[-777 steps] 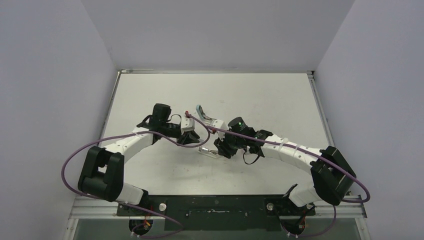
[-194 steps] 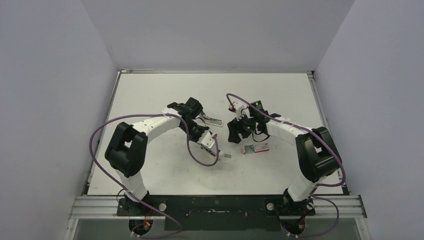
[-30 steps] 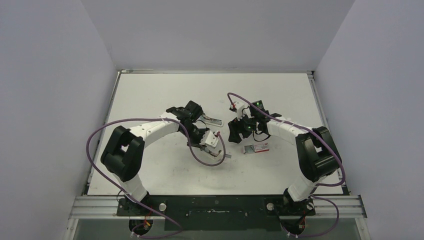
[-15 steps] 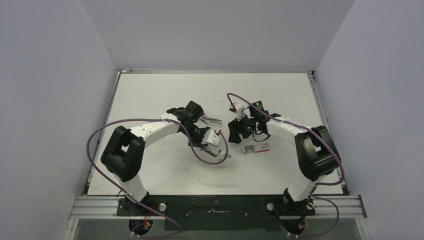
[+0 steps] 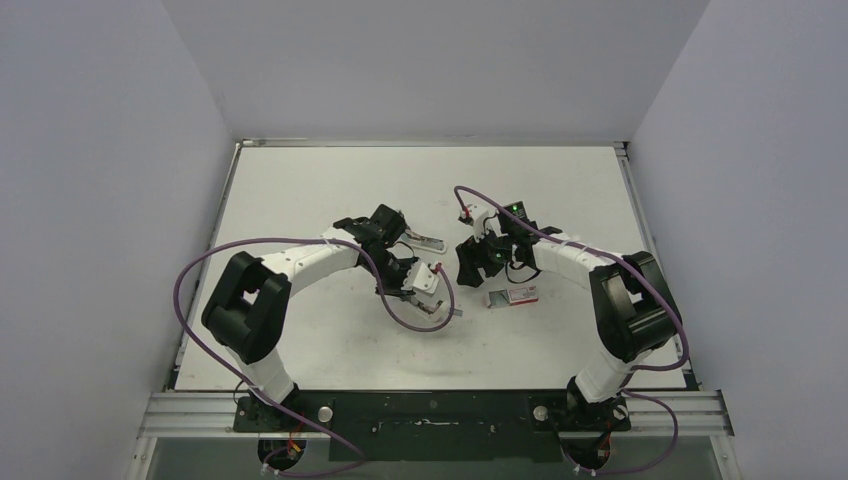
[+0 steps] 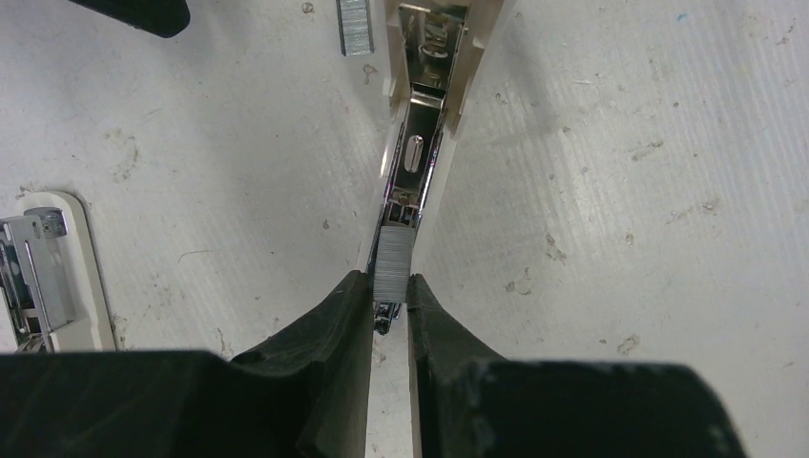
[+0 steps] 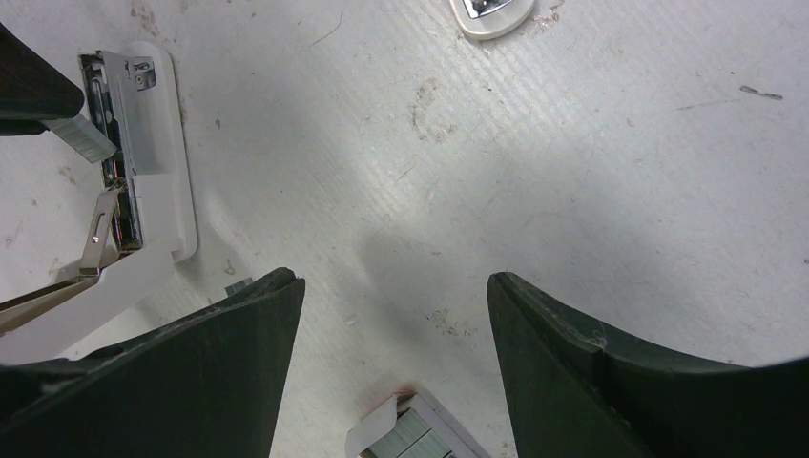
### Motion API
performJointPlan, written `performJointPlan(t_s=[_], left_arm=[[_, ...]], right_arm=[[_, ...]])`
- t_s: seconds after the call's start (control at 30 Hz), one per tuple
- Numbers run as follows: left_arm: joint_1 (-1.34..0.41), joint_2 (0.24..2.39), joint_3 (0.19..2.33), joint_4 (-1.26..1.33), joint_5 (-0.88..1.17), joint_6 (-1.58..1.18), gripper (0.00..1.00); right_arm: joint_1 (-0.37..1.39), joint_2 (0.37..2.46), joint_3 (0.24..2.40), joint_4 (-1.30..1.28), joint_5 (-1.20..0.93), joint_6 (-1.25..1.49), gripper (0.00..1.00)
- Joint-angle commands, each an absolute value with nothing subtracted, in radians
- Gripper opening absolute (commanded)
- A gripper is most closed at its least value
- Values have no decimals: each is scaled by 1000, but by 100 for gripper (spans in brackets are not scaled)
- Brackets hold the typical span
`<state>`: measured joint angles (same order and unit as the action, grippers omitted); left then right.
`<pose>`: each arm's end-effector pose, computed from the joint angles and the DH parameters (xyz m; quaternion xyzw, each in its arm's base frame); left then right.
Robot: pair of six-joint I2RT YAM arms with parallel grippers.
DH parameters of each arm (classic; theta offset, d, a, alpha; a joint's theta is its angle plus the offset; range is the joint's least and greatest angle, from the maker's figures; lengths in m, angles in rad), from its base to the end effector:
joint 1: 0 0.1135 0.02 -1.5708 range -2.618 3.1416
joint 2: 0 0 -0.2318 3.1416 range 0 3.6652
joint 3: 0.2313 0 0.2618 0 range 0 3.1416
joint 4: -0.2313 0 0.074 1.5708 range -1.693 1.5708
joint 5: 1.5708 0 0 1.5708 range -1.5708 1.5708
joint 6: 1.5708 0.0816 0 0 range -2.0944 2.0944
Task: Load the staples into the stapler
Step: Install the staple into the stapler.
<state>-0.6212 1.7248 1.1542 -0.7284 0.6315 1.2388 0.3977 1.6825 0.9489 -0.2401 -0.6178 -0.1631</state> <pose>0.2484 -0.2370 0.1207 0.7801 0.5293 -0.2540 0.2162 0.3083 0.1808 0.1016 -0.3379 0.8502 0.3214 0.2443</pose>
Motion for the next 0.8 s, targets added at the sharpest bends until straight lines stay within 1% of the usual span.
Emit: performJointPlan(t_s=[0.0, 0.77], left_arm=[[-627, 1689, 1151, -705, 640, 1267, 0], [-627, 1701, 1155, -750, 638, 1359, 0]], right_arm=[[388, 1684, 983, -218, -635, -169, 72], [389, 1689, 986, -221, -636, -171, 71]])
